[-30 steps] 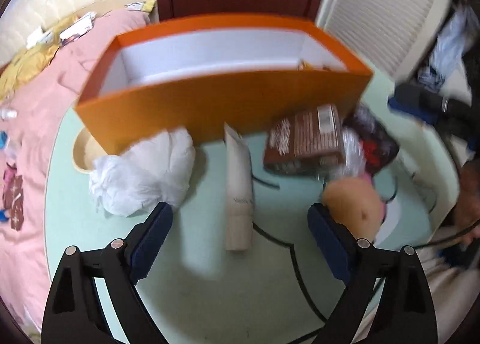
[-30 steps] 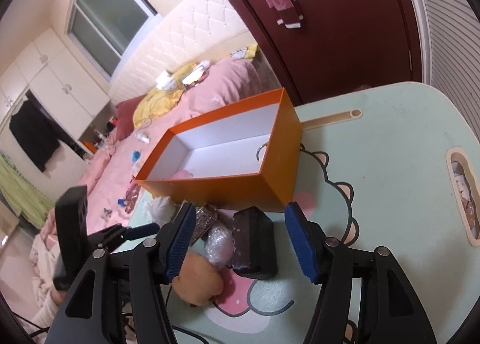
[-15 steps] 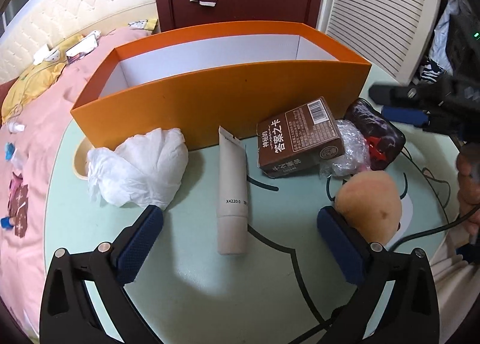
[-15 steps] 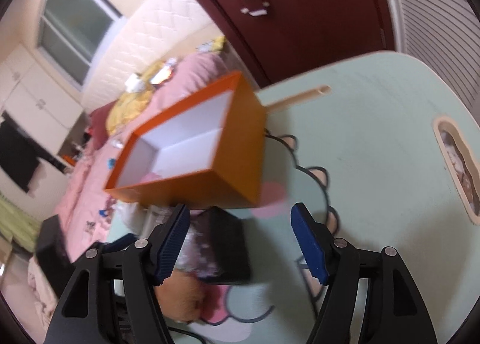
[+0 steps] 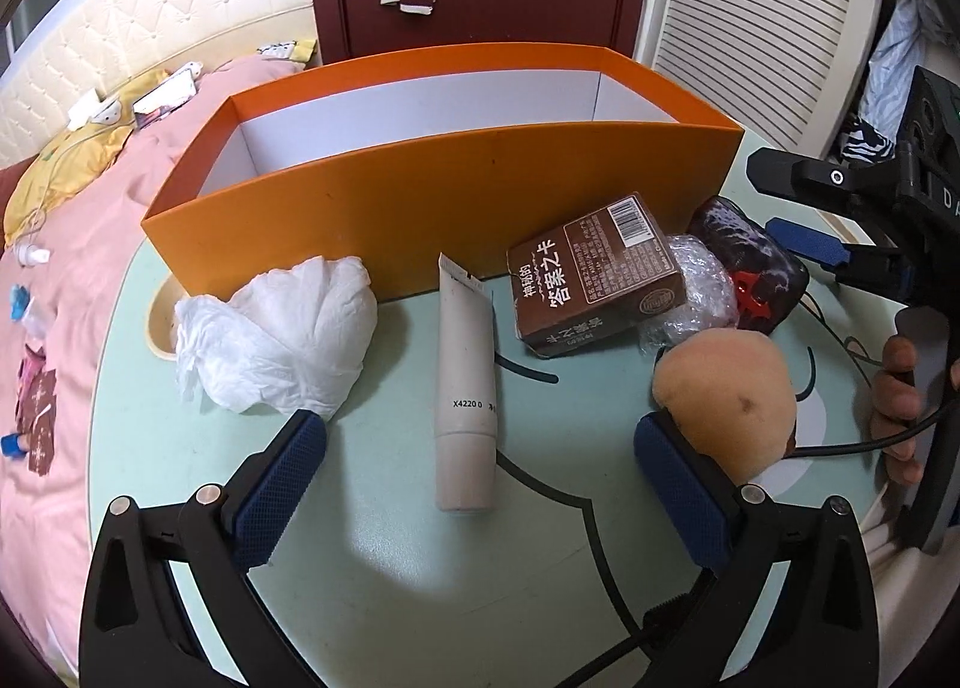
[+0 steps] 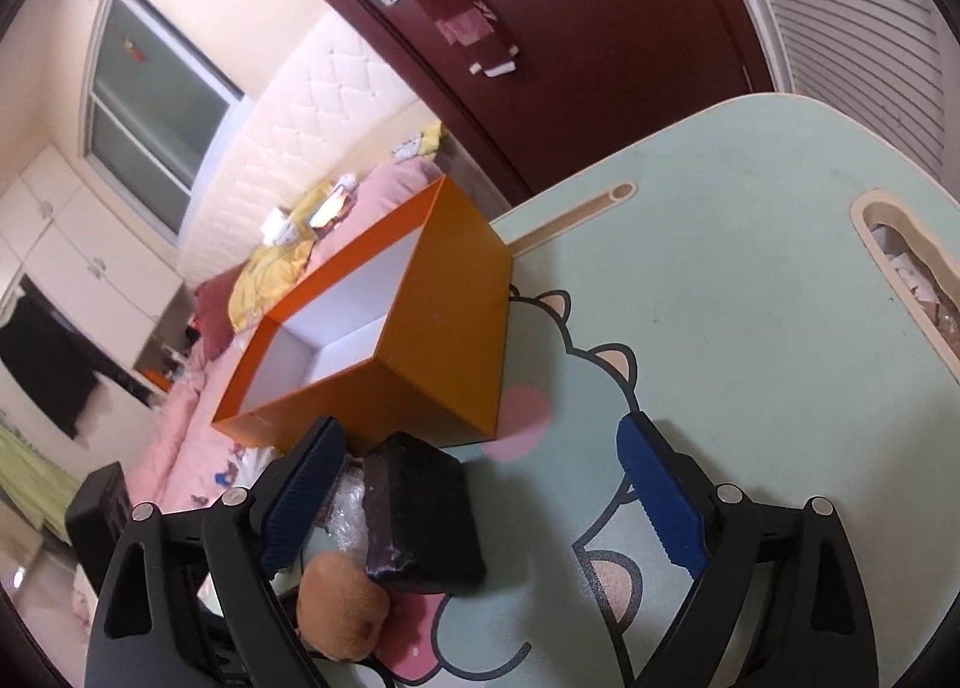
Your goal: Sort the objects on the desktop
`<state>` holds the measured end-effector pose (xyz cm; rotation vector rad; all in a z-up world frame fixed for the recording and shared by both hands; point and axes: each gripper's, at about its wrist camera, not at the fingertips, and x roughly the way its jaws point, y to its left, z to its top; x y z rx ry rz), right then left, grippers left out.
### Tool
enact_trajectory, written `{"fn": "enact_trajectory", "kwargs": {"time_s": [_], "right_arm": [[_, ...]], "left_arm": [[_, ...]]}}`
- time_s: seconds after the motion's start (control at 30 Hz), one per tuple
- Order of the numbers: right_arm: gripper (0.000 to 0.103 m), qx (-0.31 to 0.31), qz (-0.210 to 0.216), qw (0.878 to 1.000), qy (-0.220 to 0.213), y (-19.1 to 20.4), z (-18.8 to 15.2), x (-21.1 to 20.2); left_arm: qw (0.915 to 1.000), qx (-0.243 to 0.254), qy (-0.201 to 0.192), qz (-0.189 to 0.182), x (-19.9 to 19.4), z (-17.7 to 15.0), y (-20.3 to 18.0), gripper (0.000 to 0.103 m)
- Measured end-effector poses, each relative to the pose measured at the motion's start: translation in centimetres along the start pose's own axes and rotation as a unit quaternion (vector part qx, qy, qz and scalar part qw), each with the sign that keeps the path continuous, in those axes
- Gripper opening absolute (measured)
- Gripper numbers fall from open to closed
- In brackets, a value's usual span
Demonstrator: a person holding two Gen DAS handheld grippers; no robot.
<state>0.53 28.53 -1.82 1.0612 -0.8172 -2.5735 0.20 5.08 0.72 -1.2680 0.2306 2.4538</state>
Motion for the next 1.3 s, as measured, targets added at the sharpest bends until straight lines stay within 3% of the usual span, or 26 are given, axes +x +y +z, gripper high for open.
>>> {"fn": "enact_trajectory", "kwargs": {"time_s": [0.13,0.27,0.4,0.47,0.53,0.63,0.73,0.93,1.1,1.17,1.2,1.3], "right_arm": [[0.094,-0.005,-0.012,1.0,0.008,0.3,0.0,0.0],[0.094,-0.017,-0.088,0.995,0.032,1.4,1.3,-0.3],[0.094,-0.079,-0.08,0.994,-0.001,4.8,4.7,-2.6],[0.094,-0.142,-0.059,0.988,0.017,8.2,6.7,-2.1],[0.094,-0.207,-0.051,0.975,0.061,11.4,8.0,-0.2],[0.094,-0.314,-0.069,0.931,0.173,16.7,8.2,5.9],[0.083,-0.323,-0.054,0.905,0.273,18.8,7.8,12.1],[0.064,-0.323,-0.058,0.85,0.412,19.6,5.6,20.7],[0.055,-0.324,-0.049,0.816,0.476,19.7,3.4,23.2],[0.038,-0.348,-0.07,0.807,0.471,20.1,3.5,22.9],[0.034,-0.361,-0.078,0.803,0.468,20.4,3.4,22.8],[0.031,-0.372,-0.073,0.806,0.454,20.6,3.5,22.3]], "left_arm": [[1.0,0.0,0.0,-0.001,0.1,0.1,0.2,0.103],[1.0,0.0,-0.001,-0.002,0.3,0.3,0.3,0.103],[1.0,-0.001,-0.001,-0.003,0.3,0.3,0.5,0.103],[1.0,-0.003,-0.001,-0.002,0.2,0.3,0.5,0.103],[1.0,-0.005,-0.001,-0.001,0.2,0.3,0.6,0.103],[1.0,-0.009,-0.001,0.002,0.2,0.4,0.7,0.103],[0.9996,-0.027,-0.001,0.013,0.1,0.3,1.3,0.103],[0.9992,-0.035,-0.001,0.02,0.2,0.2,1.8,0.103],[0.9991,-0.036,-0.001,0.021,0.3,0.1,1.8,0.103],[0.9992,-0.035,-0.001,0.02,0.2,-0.1,1.8,0.103],[0.9993,-0.031,-0.002,0.019,0.0,-0.5,1.5,0.103],[0.9996,-0.024,-0.003,0.016,-0.4,-1.3,0.9,0.103]]}}
